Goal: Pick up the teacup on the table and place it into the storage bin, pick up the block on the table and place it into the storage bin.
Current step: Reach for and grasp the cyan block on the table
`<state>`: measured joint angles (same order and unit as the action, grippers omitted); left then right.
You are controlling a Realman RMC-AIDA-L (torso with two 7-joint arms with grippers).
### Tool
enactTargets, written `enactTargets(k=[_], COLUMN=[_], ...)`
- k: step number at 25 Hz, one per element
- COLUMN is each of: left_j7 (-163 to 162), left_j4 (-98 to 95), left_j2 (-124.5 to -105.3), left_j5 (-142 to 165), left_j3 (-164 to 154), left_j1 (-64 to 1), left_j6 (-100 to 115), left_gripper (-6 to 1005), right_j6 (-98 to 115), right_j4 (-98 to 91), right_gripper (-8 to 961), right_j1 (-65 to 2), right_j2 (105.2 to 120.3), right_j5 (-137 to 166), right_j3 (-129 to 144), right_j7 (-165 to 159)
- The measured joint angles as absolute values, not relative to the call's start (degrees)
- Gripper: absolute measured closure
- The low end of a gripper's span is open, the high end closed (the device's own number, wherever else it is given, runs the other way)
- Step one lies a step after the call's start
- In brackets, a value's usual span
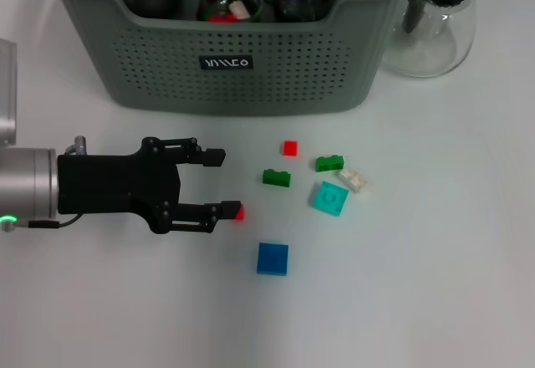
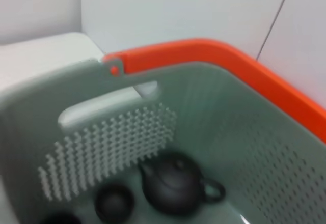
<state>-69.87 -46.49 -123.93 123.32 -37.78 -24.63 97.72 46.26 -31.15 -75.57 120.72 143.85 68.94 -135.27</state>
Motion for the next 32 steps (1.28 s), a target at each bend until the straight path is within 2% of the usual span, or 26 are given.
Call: enactTargets(k=[3,10,15,18,25,28,32], left_j7=[-69.9,-69.9,-69.9,-69.9,-69.9,-69.9,-69.9], left_j4=[-46.5,-46.5,-46.5,-46.5,-46.6,-46.6,-46.5], left_j2=[-123.92,-123.79,-123.7,-123.62,-123.49,-123.48,-123.49], left_j5=[123.3,123.3,123.3,123.3,123.3,123.3,123.3], left_j3=[-37.8,-37.8,-37.8,-37.8,-37.8,-37.8,-37.8], left_j1=[-24.6,-24.5,-24.7,-24.8,-25.0,-25.0,-25.1], left_j6=[97.8,97.8,97.9,98.0,98.1,98.1,98.1], left_gripper=[234,234,234,234,234,234,234], right_j6=[51.4,69.4,87.3,99.2,112.3,112.0,108.4], right_j4=[-40.8,-68.8,-75.6,-75.7,-74.8,-73.5,-70.8], right_gripper=[55,43,36,37,36,35,36], right_j1=[-70.5,-52.1,-44.0,-41.5,-37.6,-38.1,-41.1], right_j2=[120.61,119.27,117.2,116.64,116.77,117.54,119.58], right_j5=[138.3,115.9,107.3,106.3,117.3,127.7,140.0], right_j3=[69.1,66.9,64.3,62.1,60.9,61.1,61.4], right_j7=[-133.6,-126.4,-124.5,-124.2,-128.6,-131.4,-136.1])
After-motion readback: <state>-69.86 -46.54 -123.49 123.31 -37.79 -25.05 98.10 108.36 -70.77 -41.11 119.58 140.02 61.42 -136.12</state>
